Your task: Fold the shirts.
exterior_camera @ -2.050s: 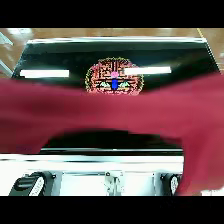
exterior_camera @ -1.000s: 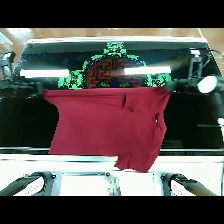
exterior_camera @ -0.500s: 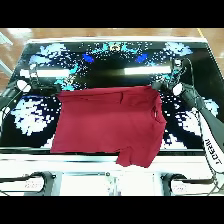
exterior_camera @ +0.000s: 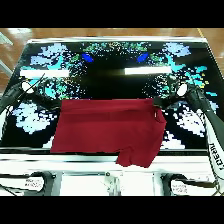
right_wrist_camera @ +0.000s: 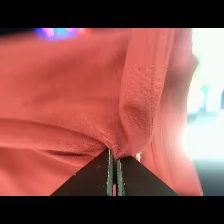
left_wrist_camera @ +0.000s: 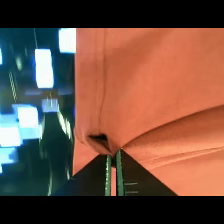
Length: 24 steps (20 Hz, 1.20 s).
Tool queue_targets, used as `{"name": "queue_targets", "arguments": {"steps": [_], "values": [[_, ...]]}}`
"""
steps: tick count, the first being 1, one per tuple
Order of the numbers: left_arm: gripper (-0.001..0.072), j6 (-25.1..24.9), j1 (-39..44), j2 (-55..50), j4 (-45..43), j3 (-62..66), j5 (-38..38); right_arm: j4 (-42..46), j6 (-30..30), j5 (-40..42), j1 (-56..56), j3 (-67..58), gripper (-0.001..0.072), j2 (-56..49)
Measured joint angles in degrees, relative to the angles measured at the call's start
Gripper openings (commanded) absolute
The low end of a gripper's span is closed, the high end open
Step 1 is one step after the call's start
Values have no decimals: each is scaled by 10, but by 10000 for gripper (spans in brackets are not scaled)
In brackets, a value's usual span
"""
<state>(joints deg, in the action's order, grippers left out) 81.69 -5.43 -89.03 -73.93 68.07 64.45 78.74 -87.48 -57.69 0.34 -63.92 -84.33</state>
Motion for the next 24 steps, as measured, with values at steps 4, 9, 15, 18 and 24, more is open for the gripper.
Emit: {"name": "queue_targets", "arguments": {"steps": [4,9,15,18,24], "values": [[580,4,-4,-3,-8,4,39,-1,-22,-35,1,17,625,2],[597,-38,-62,21,-16,26,151,66,27,-172,8,-4,619,26],[709,-103,-259,163,19,-178,198,67,44,-215,148,115,559,163],[709,-140,-330,214,41,-289,173,-12,70,-186,209,201,559,225],[709,-164,-347,240,82,-391,96,-68,93,-162,244,282,559,263]]}}
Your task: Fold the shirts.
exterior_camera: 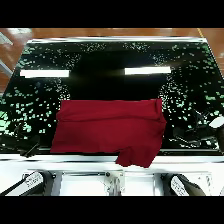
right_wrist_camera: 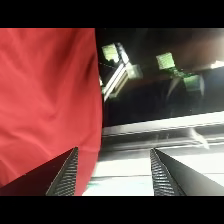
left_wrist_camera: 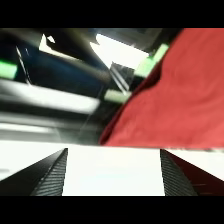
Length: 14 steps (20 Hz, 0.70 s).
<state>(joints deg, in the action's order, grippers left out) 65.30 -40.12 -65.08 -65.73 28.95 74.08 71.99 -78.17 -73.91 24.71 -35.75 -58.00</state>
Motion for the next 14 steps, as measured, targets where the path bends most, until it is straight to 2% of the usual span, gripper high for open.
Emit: {"name": "queue_targets", "arguments": {"steps": [5,6,9,10,12,13,14], "values": [[707,0,38,-12,44,-30,-39,-11,6,6,5,13,559,5],[684,1,45,-19,56,-31,-44,-12,7,5,5,14,558,5],[84,0,68,-48,86,-38,-76,-13,7,3,6,15,559,6],[43,-3,74,-54,96,-40,-90,-12,7,0,6,15,559,6],[44,-8,82,-61,109,-39,-95,-2,9,-9,6,19,561,6],[43,-12,85,-63,114,-39,-95,0,13,-18,6,23,638,6],[43,-15,86,-65,117,-39,-93,-5,22,-30,6,33,648,7]]}}
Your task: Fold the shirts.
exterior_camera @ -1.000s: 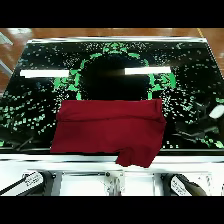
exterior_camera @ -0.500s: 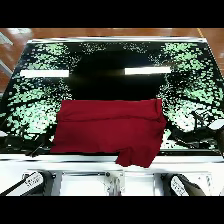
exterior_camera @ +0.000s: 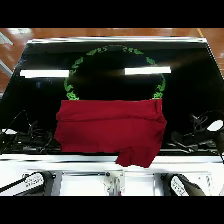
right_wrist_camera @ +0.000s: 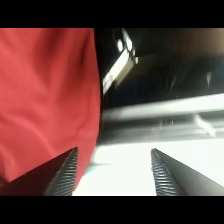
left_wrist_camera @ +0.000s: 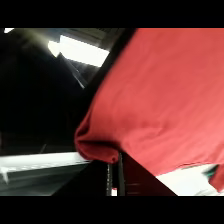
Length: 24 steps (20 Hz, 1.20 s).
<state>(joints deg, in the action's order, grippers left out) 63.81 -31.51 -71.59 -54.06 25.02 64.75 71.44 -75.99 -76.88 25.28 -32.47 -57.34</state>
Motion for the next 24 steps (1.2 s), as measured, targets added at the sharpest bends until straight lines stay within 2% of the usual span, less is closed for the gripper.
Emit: {"name": "queue_targets", "arguments": {"steps": [3,8,14,15,16,19,23,24], "values": [[43,-7,3,-1,1,-1,6,-43,22,-10,0,44,648,0],[43,-14,4,6,1,-1,22,-123,32,41,-48,110,648,0],[43,-16,5,10,6,-1,31,-111,-29,85,-155,129,645,0],[43,-17,5,10,7,-1,31,-106,-41,93,-171,130,534,0],[43,-17,5,10,7,-1,31,-103,-51,99,-184,130,352,0],[43,-17,5,10,8,-1,30,-96,-76,116,-209,131,61,0],[42,-23,5,11,8,10,29,-96,-89,125,-218,129,66,2],[42,-24,5,12,9,16,29,-96,-89,125,-220,125,151,4]]}}
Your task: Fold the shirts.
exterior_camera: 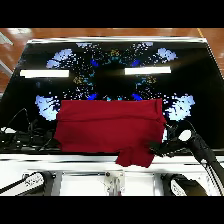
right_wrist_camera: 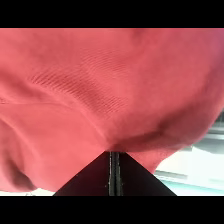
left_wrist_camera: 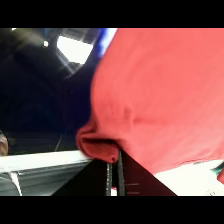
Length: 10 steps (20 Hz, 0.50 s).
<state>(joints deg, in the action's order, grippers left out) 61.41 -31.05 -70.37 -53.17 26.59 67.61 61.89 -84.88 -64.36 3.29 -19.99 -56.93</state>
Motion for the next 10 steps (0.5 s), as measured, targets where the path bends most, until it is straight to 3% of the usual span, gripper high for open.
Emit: {"name": "queue_targets", "arguments": {"steps": [2,3,7,10], "values": [[42,-1,0,4,4,14,0,4,0,-9,-1,-11,527,9],[42,-2,0,5,5,19,2,12,1,-17,-1,-17,614,14],[43,-4,0,9,6,31,5,85,-5,-74,17,-34,629,22],[42,-7,0,9,7,33,7,84,-14,-85,31,-28,628,11]]}}
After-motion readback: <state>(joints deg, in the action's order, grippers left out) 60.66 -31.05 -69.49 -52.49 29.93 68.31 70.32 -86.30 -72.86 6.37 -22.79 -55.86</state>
